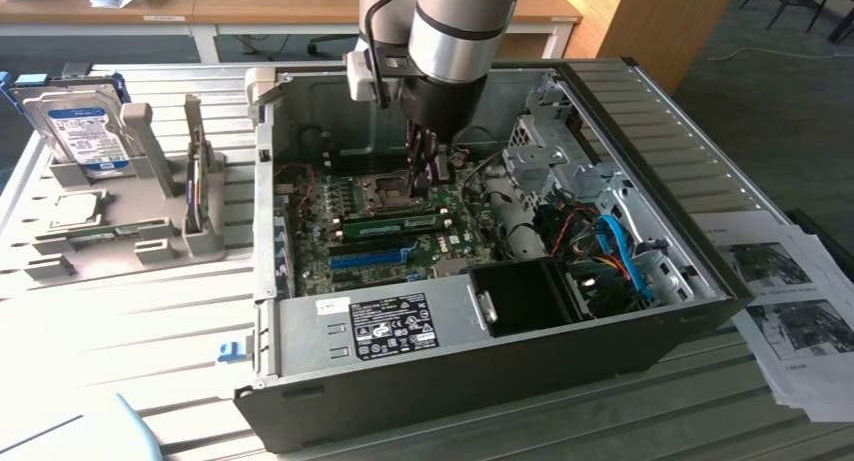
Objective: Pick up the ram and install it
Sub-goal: 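Insert the ram into the slot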
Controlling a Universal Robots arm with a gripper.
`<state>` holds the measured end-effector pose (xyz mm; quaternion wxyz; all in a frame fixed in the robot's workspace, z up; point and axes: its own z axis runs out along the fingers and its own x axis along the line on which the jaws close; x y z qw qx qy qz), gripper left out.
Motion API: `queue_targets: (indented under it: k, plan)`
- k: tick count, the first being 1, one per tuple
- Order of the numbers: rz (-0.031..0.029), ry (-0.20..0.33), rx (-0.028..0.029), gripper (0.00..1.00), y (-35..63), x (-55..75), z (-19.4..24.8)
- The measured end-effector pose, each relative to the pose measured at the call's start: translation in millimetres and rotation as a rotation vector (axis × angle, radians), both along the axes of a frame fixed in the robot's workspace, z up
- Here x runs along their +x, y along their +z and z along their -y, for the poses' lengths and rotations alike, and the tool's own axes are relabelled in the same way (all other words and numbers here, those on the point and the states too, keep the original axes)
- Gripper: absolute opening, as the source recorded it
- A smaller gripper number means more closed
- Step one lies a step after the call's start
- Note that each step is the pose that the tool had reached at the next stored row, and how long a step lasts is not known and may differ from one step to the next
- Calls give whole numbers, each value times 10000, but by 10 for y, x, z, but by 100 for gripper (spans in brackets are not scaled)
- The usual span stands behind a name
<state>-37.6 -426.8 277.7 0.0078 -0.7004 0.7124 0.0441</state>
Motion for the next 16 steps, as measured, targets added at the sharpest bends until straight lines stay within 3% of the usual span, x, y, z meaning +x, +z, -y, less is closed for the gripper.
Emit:
queue_targets:
  k: [16]
  plan:
    - [0, 0, -1, 18, 51, 0, 0]
